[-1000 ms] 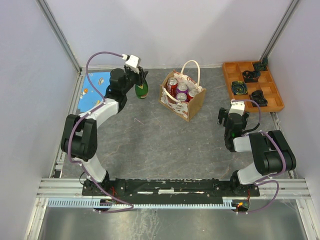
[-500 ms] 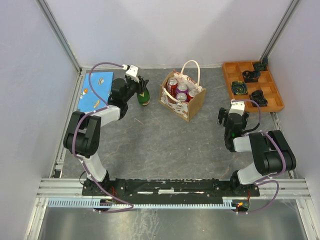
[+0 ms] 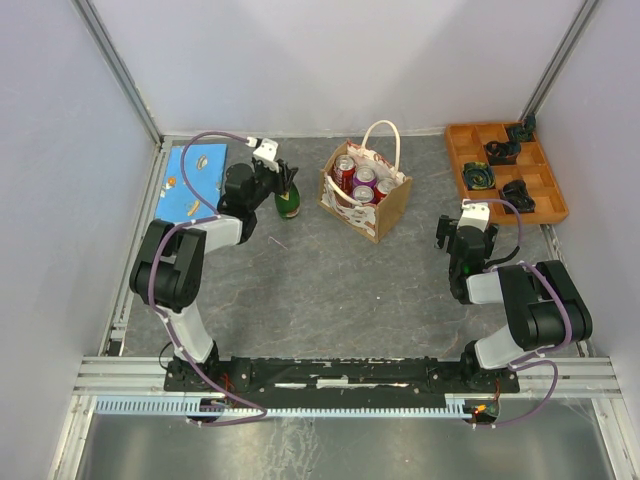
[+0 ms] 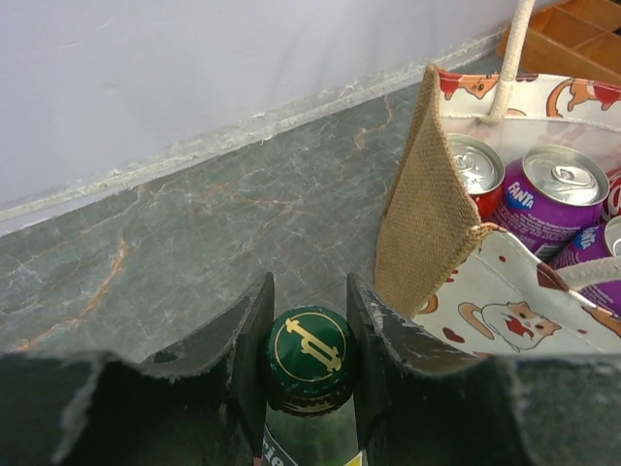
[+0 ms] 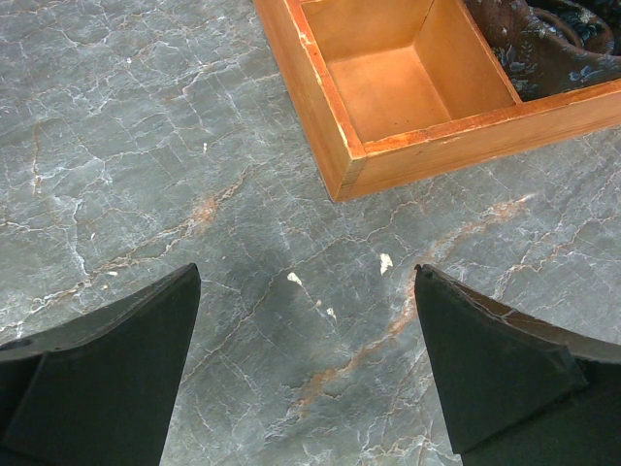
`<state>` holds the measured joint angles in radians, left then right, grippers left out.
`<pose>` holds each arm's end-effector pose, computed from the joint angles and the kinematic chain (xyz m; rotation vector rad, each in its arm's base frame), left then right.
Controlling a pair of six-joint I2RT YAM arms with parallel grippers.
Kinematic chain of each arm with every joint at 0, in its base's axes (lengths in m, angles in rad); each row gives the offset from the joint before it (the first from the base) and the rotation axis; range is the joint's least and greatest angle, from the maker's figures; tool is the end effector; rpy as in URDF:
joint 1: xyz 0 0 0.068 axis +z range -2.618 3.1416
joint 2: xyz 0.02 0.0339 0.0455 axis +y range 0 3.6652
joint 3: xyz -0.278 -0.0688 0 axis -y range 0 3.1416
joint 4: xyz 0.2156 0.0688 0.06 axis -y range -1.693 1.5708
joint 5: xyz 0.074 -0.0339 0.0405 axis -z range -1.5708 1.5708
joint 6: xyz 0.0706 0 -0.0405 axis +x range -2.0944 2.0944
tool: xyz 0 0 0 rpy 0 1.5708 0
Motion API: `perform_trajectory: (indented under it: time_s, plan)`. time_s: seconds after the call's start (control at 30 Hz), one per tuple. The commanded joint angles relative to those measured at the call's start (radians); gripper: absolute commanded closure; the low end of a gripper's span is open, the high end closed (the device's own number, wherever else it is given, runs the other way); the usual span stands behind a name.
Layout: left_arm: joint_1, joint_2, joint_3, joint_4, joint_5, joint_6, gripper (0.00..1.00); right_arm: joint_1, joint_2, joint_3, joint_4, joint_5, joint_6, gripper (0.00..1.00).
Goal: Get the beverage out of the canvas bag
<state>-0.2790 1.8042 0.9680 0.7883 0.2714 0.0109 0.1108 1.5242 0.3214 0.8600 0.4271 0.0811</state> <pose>0.3939 -0.1325 0.2574 0.4426 1.5726 -0.4256 0.2724 0.0009 0.1651 0.2580 1.8735 -0.2773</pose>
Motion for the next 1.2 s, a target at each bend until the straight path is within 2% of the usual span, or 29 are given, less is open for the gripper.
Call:
perform_trajectory:
  time_s: [0.0, 0.17, 0.27, 0.3, 0.43, 0.53, 0.7, 0.87, 1.07, 1.17]
  plan:
    - [0.0, -0.03, 0.007, 0.206, 0.012, -0.014, 0.78, 0.0, -0.008, 0.026, 0.048, 0.001, 0.0, 0.01]
    - [0.0, -0.042, -0.013, 0.196, 0.011, -0.014, 0.33, -0.001, -0.008, 0.026, 0.048, 0.002, -0.001, 0.01]
    - [0.0, -0.058, -0.017, 0.19, 0.009, -0.01, 0.14, 0.0, -0.007, 0.026, 0.048, 0.002, 0.0, 0.01]
    - [0.0, -0.063, -0.014, 0.185, 0.009, -0.007, 0.12, 0.0, -0.008, 0.026, 0.049, 0.002, -0.001, 0.01]
    - [0.0, -0.093, 0.029, 0.123, 0.016, 0.005, 0.12, -0.001, -0.008, 0.026, 0.048, 0.002, -0.001, 0.01]
    - [-0.001, -0.114, 0.146, 0.009, 0.057, 0.016, 0.16, 0.0, -0.008, 0.026, 0.048, 0.002, 0.0, 0.01]
    - [-0.014, -0.097, 0.452, -0.306, 0.19, 0.036, 0.3, 0.0, -0.007, 0.026, 0.048, 0.002, 0.0, 0.01]
    - [-0.061, 0.022, 0.77, -0.666, 0.348, 0.076, 0.32, -0.001, -0.009, 0.026, 0.049, 0.002, -0.001, 0.01]
    - [-0.135, 0.106, 0.869, -0.817, 0.35, 0.134, 0.31, 0.0, -0.008, 0.027, 0.048, 0.002, 0.0, 0.01]
    - [-0.18, 0.151, 0.915, -0.913, 0.309, 0.172, 0.27, -0.001, -0.007, 0.026, 0.048, 0.002, 0.0, 0.01]
